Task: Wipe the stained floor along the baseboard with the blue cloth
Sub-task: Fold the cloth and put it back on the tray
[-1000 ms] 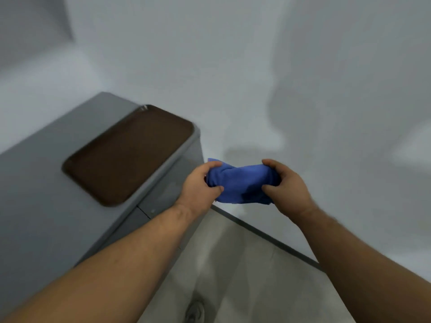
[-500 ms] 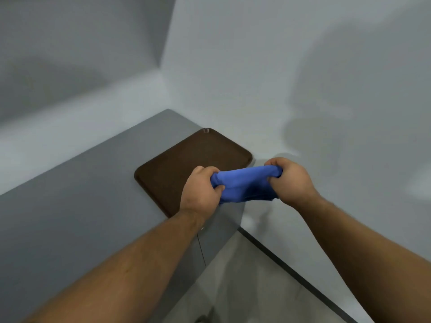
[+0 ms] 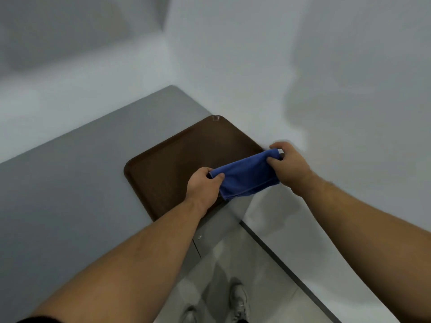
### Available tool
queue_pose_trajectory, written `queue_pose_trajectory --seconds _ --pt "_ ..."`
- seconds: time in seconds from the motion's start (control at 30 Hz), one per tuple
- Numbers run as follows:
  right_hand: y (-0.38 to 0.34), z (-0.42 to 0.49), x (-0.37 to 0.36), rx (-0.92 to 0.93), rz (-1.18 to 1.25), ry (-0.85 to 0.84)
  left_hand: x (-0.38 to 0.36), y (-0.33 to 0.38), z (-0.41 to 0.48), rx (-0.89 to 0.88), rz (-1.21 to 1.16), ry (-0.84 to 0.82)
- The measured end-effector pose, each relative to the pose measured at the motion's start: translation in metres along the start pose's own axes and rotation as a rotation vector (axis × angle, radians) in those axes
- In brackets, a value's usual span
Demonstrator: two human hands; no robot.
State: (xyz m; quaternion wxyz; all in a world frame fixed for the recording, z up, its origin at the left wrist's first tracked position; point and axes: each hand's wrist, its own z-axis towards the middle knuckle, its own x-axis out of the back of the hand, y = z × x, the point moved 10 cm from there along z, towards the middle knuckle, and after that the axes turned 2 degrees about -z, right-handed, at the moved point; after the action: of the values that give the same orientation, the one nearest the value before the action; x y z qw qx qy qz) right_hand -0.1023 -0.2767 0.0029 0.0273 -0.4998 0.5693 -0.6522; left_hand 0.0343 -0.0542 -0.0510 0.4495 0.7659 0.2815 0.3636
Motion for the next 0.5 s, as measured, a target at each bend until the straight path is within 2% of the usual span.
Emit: queue_pose_trajectory --seconds 0.23,0.37,0.43,0.5 --pt "-0.008 0.076 -0.036 0.121 -0.121 -0.085 0.003 -0.019 0.041 0.133 0.081 0.182" --pt "0.000 0.084 -0.060 0.207 -0.248 -0.156 0.002 -0.016 0.049 0.122 0.438 0.175" --pt "0.005 0.082 -0.066 0.251 -0.364 -0.138 0.005 -0.010 0.047 0.077 0.560 0.216" --pt "0.001 0.079 -0.061 0.327 -0.431 -0.039 0.004 0.010 0.044 -0.116 0.631 0.300"
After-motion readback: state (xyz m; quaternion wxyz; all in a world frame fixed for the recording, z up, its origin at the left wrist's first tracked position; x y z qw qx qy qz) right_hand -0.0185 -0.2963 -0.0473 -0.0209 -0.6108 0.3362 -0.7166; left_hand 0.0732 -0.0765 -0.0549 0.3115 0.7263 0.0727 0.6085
